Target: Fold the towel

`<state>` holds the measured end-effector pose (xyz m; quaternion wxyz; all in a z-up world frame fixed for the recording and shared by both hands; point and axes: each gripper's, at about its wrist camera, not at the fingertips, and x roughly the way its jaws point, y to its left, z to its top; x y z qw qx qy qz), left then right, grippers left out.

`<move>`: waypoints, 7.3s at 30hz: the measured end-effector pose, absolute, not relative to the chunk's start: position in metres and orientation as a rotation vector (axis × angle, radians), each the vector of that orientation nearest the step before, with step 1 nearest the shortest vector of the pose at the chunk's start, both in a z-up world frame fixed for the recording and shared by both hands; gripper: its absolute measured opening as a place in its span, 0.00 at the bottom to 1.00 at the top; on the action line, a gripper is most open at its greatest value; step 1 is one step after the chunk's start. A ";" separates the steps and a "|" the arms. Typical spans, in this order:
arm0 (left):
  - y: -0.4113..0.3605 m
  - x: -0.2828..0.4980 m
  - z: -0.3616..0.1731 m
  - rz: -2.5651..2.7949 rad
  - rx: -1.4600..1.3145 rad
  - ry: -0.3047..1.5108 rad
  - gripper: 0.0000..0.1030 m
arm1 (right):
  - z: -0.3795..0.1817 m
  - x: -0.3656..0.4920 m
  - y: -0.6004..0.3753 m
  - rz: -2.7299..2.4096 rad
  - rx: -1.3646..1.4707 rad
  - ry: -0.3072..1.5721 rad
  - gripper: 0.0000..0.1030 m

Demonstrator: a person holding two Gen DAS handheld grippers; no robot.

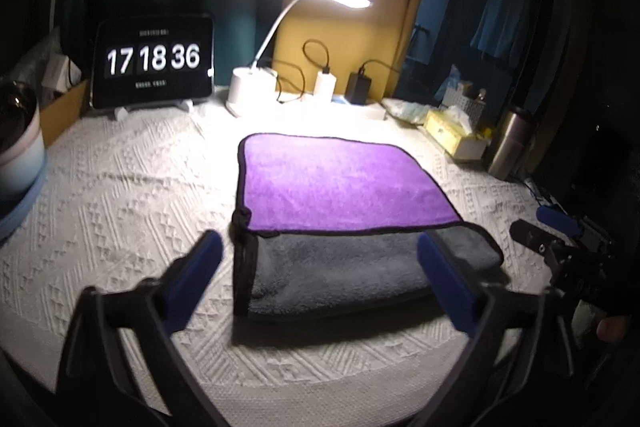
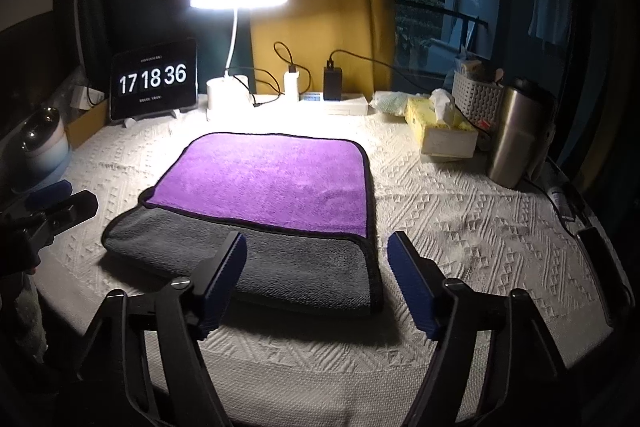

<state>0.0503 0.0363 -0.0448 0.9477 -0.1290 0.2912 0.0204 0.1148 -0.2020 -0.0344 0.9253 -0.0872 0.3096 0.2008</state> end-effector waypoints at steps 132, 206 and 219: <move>0.098 0.217 -0.055 0.243 -0.165 0.643 0.08 | -0.049 0.305 -0.180 0.433 -0.245 0.663 0.07; 0.129 0.307 -0.116 0.250 -0.173 0.873 0.20 | -0.115 0.399 -0.149 0.374 -0.282 0.833 0.27; 0.115 0.293 -0.096 0.208 -0.191 0.837 0.62 | -0.092 0.372 -0.156 0.347 -0.253 0.771 0.36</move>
